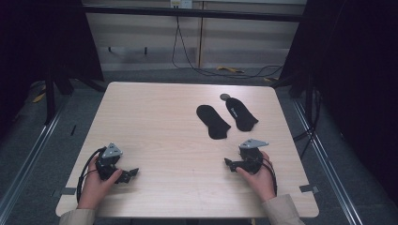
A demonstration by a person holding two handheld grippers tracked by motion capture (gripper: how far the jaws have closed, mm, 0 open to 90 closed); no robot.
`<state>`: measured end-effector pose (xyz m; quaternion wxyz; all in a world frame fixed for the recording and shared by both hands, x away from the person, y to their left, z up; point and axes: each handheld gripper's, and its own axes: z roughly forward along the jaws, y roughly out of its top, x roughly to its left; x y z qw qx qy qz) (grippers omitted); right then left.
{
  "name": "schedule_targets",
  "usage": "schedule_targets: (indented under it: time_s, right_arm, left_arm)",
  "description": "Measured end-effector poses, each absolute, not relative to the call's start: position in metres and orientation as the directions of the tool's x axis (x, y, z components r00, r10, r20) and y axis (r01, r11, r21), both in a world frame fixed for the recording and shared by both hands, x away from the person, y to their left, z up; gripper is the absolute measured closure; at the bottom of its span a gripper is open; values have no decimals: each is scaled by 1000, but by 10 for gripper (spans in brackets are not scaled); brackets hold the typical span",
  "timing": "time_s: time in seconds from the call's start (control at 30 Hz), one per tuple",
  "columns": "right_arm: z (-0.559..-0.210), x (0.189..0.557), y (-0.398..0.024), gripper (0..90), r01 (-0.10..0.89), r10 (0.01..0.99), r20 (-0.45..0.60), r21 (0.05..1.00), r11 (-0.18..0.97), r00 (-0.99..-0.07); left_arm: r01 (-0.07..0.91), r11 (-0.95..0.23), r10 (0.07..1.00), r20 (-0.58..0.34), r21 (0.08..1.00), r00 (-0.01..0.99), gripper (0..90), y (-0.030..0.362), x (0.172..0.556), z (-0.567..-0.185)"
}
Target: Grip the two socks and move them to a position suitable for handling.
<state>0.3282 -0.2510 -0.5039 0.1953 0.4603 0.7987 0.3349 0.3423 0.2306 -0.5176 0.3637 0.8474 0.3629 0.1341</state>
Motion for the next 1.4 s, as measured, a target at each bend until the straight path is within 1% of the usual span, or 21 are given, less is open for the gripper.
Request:
schedule_targets:
  time_s: [0.23,0.3,0.33,0.4,0.57,0.6,0.7,0.73,0.77,0.87,0.9,0.93,0.97,1.0,1.07,1.1,1.13,1.3,1.33,1.37,1.4]
  right_arm:
    - [-504,328,-251,200,606,868,-1,716,348,-496]
    - [-504,329,-253,229,609,878,-2,719,334,-479]
    - [-501,332,-254,284,628,888,5,709,321,-460]
    - [-499,336,-256,291,635,893,-4,702,323,-449]
    - [-488,368,-269,287,629,924,0,733,261,-383]
    - [-487,381,-274,287,630,934,16,743,227,-356]
    - [-487,393,-279,287,628,941,27,752,203,-336]
    - [-487,405,-285,283,629,951,23,755,185,-308]
    - [-487,405,-285,283,629,951,23,755,185,-308]
    - [-481,427,-292,283,606,958,-9,773,190,-288]
    - [-481,427,-292,283,606,958,-9,773,190,-288]
    - [-477,440,-297,282,593,960,-13,784,183,-278]
    - [-477,440,-297,282,593,960,-13,784,183,-278]
    - [-476,453,-301,277,600,968,5,785,152,-251]
    - [-478,466,-303,255,610,971,39,784,116,-235]
    - [-478,466,-303,255,610,971,39,784,116,-235]
    - [-482,477,-302,255,611,973,1,778,145,-232]
    - [-488,495,-305,248,623,978,-12,770,141,-208]
    - [-492,498,-305,244,655,976,-8,740,152,-218]
    - [-498,499,-305,306,690,975,-35,701,179,-217]
    - [-503,497,-306,522,678,977,-9,719,153,-211]
  left_arm:
    - [519,-470,713,-39,714,700,0,231,342,-518]
    - [519,-470,713,-39,714,700,0,231,342,-518]
    - [519,-470,713,-39,714,700,0,231,342,-518]
    - [519,-470,713,-39,714,700,0,230,342,-518]
    - [519,-470,712,-41,714,701,0,231,342,-518]
    - [518,-472,712,-38,713,701,0,231,342,-518]
    - [518,-468,713,-41,715,700,0,231,342,-518]
    - [518,-469,712,-40,715,701,0,231,342,-518]
    - [518,-469,712,-40,715,701,0,231,342,-518]
    - [518,-469,712,-41,715,701,0,231,342,-518]
    - [518,-469,712,-41,715,701,0,231,342,-518]
    - [518,-469,712,-41,715,701,0,231,342,-518]
    - [518,-469,712,-41,715,701,0,231,342,-518]
    - [518,-469,712,-41,715,701,0,231,343,-518]
    - [518,-469,711,-41,716,702,0,231,343,-518]
    - [518,-469,711,-41,716,702,0,231,343,-518]
    - [516,-469,711,-41,717,702,0,231,343,-518]
    - [517,-468,711,-42,717,702,0,230,343,-518]
    - [516,-470,711,-40,716,702,0,231,343,-518]
    - [516,-469,711,-40,717,702,0,231,343,-518]
    - [516,-471,710,-39,716,703,0,231,343,-518]
